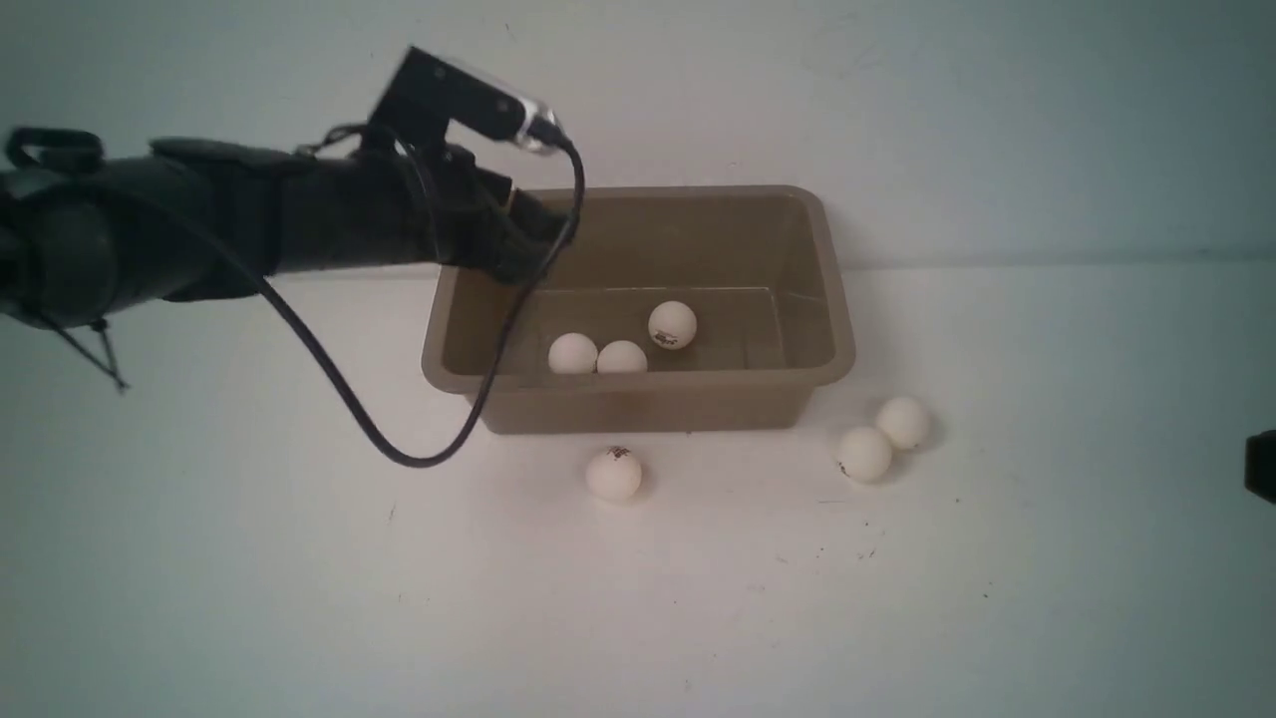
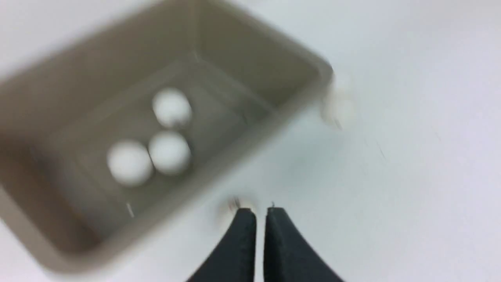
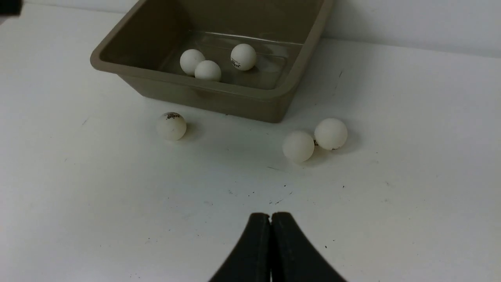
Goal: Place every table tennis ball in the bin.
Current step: Use the left arm to clamp the table tennis ball closest to it
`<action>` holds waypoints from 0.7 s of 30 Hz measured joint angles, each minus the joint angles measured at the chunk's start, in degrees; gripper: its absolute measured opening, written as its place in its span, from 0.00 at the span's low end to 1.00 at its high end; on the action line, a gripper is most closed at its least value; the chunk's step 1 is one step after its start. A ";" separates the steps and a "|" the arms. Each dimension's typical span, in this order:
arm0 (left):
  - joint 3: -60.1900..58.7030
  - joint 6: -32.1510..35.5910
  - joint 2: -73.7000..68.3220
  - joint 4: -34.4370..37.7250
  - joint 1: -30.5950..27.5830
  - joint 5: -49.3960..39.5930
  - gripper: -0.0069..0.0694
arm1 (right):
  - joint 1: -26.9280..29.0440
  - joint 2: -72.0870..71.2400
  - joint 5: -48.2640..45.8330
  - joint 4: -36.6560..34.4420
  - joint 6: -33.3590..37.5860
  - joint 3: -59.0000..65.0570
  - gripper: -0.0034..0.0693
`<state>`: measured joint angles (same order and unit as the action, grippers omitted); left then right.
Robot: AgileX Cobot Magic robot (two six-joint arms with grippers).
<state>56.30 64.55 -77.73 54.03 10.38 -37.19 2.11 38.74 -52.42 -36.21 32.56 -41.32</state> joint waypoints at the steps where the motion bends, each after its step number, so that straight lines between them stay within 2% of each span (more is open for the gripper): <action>1: -1.73 -1.16 1.19 -0.47 0.00 0.12 0.10 | 0.00 0.00 0.00 0.00 0.00 0.00 0.03; 6: -9.93 -5.65 4.90 0.65 0.00 3.82 0.09 | 0.00 0.00 0.00 0.00 0.00 0.00 0.03; 14: -15.76 -6.94 2.95 6.42 0.82 10.81 0.09 | 0.00 0.00 0.00 0.06 0.00 0.00 0.03; 21: -16.07 -6.94 -2.69 9.99 7.39 18.74 0.09 | 0.00 0.00 0.00 0.06 0.04 0.00 0.03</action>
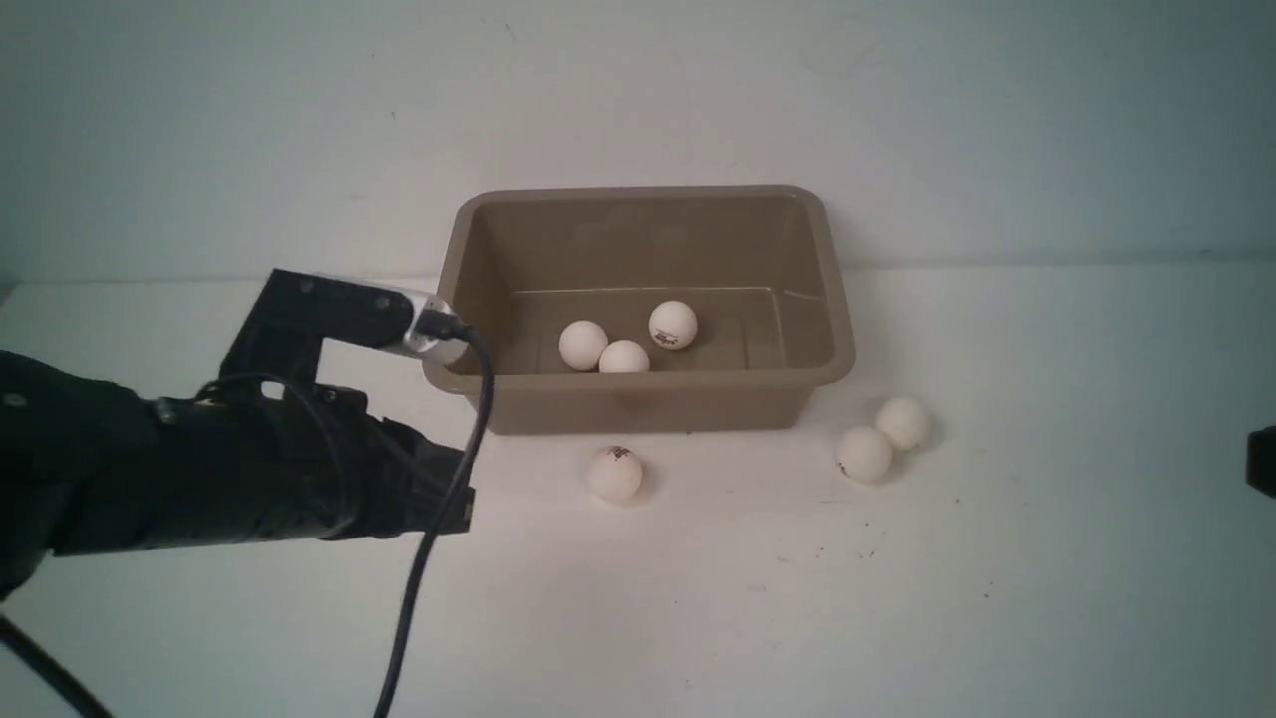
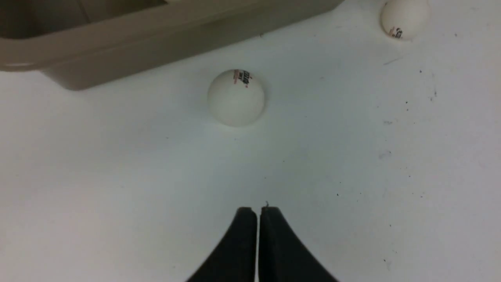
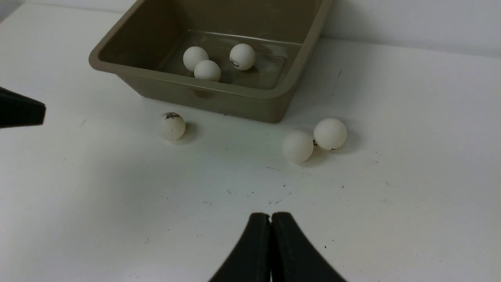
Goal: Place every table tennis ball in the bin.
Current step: Use the left arm to clamp the table tennis ball closest to it
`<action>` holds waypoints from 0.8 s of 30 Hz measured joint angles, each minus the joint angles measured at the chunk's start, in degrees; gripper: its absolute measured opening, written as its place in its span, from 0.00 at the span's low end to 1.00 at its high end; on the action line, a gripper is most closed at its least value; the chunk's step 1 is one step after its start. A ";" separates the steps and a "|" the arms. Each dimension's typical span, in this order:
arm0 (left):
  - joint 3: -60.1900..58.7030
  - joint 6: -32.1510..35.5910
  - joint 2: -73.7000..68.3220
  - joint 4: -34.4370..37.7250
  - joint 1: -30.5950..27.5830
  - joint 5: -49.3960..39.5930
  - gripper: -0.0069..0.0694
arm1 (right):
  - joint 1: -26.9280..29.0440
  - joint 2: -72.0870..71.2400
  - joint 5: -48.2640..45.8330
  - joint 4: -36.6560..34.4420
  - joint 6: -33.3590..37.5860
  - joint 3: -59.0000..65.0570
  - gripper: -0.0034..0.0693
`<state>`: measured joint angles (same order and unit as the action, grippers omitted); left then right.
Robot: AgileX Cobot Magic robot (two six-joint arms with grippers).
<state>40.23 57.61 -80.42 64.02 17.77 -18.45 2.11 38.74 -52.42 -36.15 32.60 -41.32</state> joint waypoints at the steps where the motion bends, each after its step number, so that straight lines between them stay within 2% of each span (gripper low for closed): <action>1: 0.00 0.05 -1.10 0.55 1.65 1.36 0.09 | 0.00 0.00 0.00 0.00 0.00 0.00 0.03; 8: 0.33 0.23 -8.64 4.93 12.30 17.55 0.09 | 0.00 0.00 0.00 0.00 0.00 0.00 0.03; 14: 2.75 1.47 -14.44 11.65 17.70 27.73 0.09 | 0.00 0.00 0.00 0.00 0.00 0.00 0.03; 20: 5.73 5.75 -16.73 14.24 18.05 25.19 0.10 | 0.00 0.00 -0.28 0.00 0.00 0.00 0.03; 24: 7.75 9.87 -16.73 14.42 18.23 19.46 0.22 | 0.00 0.00 -0.63 0.00 0.00 0.00 0.03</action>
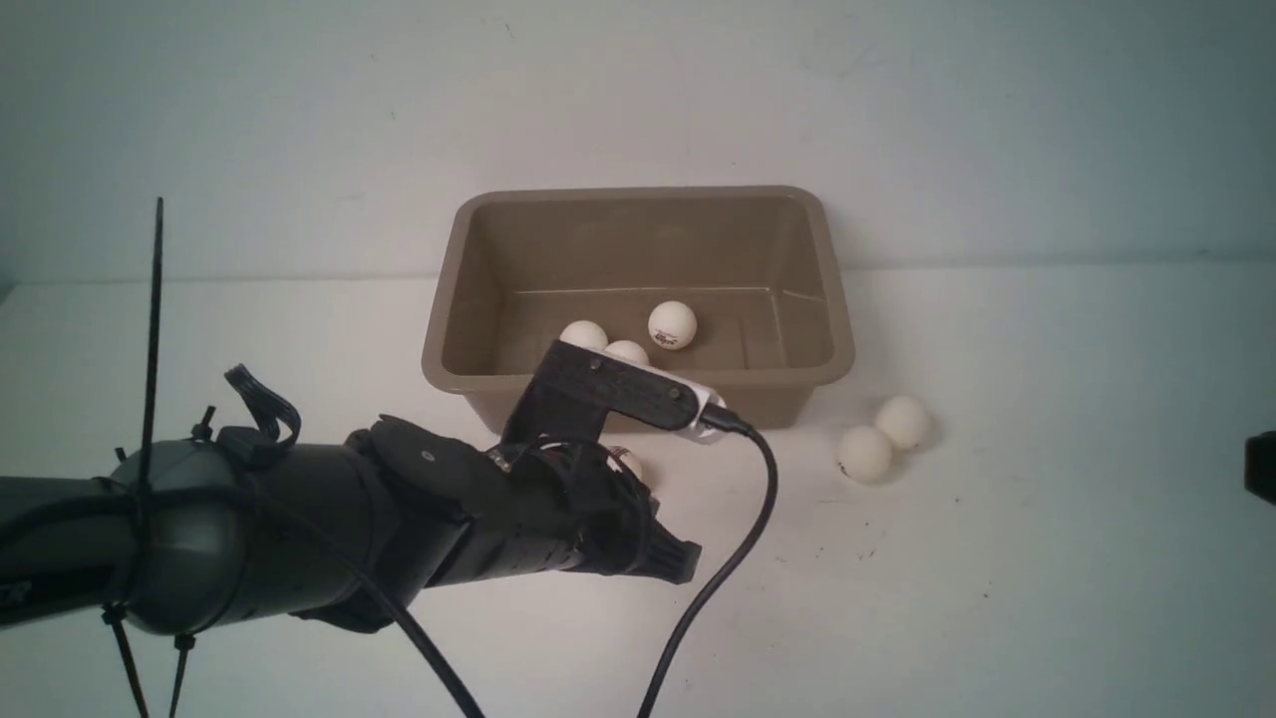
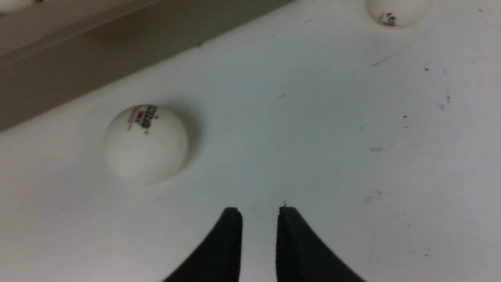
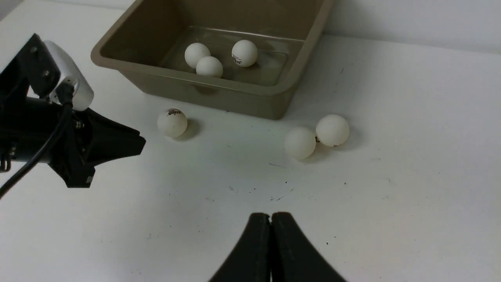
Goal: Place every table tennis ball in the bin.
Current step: Use the left arm to clamp the table tennis ball closest to it
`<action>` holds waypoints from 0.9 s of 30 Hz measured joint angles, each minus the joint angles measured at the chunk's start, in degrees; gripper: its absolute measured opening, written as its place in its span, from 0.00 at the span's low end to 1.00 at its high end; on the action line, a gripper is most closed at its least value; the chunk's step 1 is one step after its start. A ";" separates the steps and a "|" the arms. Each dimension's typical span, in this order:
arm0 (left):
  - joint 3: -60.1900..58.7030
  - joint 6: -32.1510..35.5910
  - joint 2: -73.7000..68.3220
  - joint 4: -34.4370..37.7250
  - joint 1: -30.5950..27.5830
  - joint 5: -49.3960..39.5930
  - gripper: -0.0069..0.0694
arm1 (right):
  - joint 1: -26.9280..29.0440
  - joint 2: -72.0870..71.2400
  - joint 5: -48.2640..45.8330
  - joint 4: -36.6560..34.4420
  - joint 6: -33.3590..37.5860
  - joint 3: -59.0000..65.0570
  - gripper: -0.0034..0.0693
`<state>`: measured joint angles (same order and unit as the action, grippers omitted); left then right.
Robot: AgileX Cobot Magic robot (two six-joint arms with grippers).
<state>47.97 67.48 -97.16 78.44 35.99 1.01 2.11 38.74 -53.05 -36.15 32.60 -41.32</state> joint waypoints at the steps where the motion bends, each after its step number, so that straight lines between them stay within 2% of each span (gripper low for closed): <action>1: 0.34 0.37 0.00 0.00 0.00 -1.01 0.26 | 0.00 0.00 -0.07 0.00 0.00 0.00 0.03; 6: 1.67 0.98 0.00 0.83 0.06 -1.01 0.54 | 0.00 0.00 -0.26 -0.14 0.00 0.00 0.03; 10: 1.74 1.35 0.00 3.41 0.06 1.93 0.68 | 0.00 0.00 -0.26 -2.08 1.52 0.00 0.03; 14: 1.74 1.39 0.00 4.07 0.06 3.91 0.72 | 0.00 0.00 -0.26 -3.69 1.58 0.00 0.03; 27: 6.28 1.39 -7.47 4.31 0.06 4.84 0.72 | 0.00 0.00 -0.70 -4.73 1.58 0.00 0.03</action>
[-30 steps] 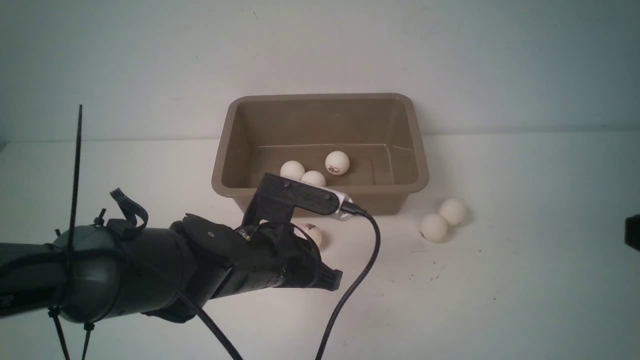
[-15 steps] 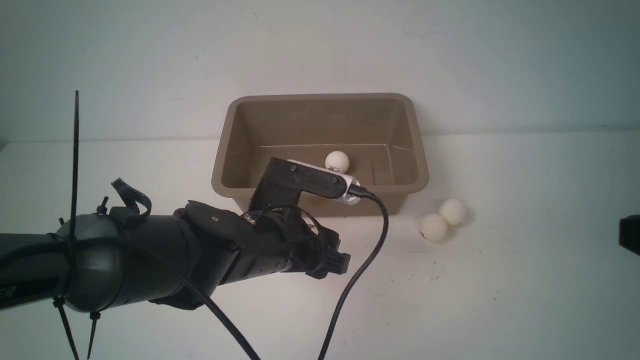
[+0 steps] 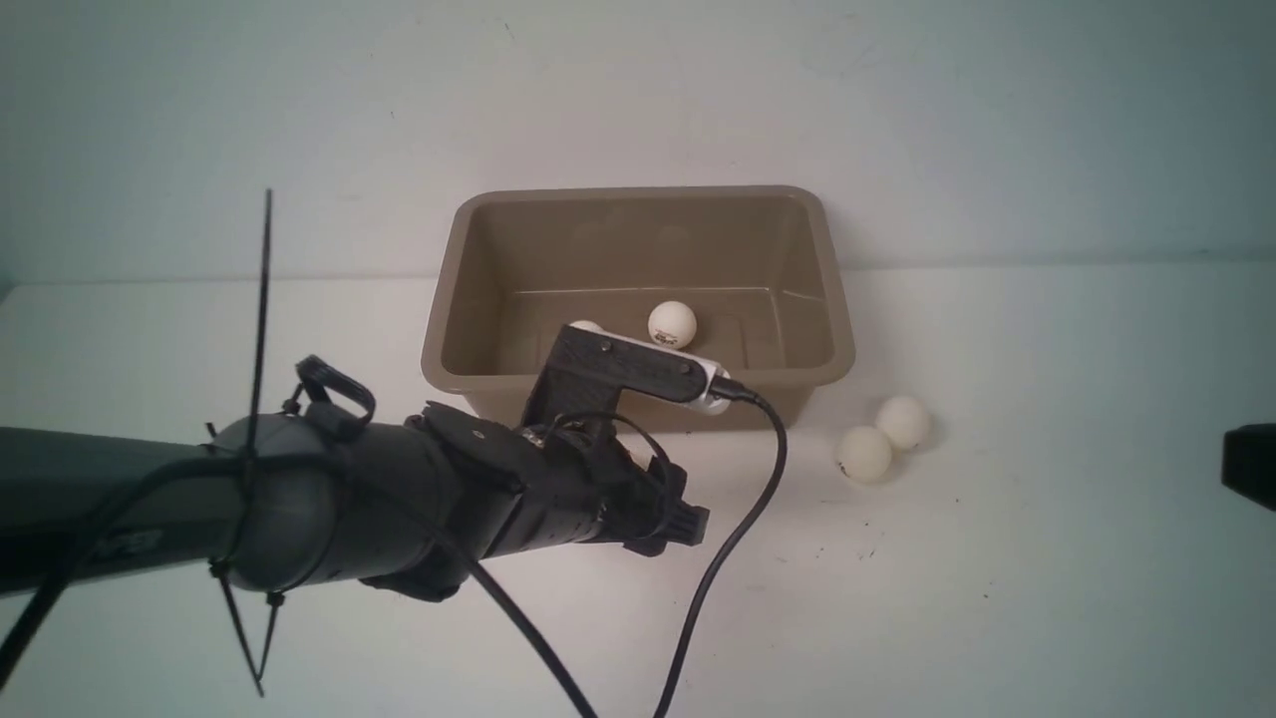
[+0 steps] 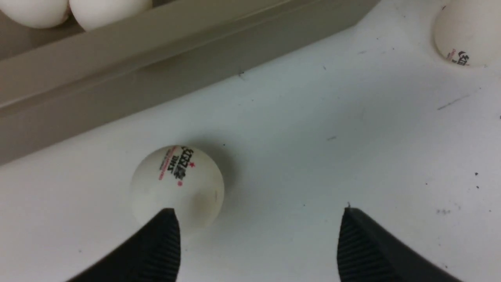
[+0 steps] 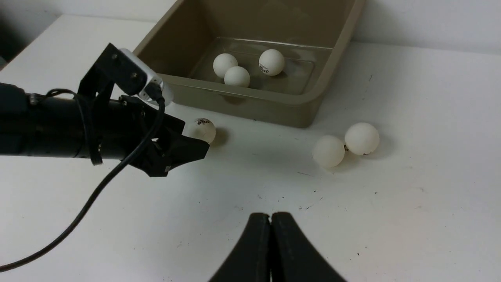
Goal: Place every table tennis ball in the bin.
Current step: Use the left arm to clamp the table tennis ball closest to it
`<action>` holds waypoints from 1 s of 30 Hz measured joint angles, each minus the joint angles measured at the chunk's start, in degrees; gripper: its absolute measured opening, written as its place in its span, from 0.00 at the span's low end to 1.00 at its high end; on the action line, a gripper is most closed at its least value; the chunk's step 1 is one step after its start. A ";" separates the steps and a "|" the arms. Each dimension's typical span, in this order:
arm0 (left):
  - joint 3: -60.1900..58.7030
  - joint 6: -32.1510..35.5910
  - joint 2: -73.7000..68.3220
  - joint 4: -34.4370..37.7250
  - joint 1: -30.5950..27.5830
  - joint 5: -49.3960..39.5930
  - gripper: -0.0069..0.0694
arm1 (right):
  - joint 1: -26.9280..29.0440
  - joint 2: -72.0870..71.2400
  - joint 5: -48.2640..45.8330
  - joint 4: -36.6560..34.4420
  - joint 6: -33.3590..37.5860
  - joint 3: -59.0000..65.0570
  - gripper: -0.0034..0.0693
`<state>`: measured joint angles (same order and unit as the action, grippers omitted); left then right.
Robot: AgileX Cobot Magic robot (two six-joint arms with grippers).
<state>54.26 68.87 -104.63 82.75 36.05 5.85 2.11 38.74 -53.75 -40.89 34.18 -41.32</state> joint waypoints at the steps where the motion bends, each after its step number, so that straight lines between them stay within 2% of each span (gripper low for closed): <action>1: 0.24 0.00 -0.16 0.00 0.00 0.00 0.72 | 0.00 0.00 0.00 0.00 0.00 0.00 0.03; 17: 1.91 0.15 -4.07 0.00 -0.18 1.83 0.72 | 0.00 0.00 -0.11 0.00 0.85 0.00 0.03; 30: 5.38 0.21 -6.85 0.00 -3.86 0.02 0.72 | 0.00 0.00 -0.11 -0.07 1.06 0.00 0.03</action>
<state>59.63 69.08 -111.47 82.75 32.19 5.87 2.11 38.74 -53.86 -40.95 35.24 -41.32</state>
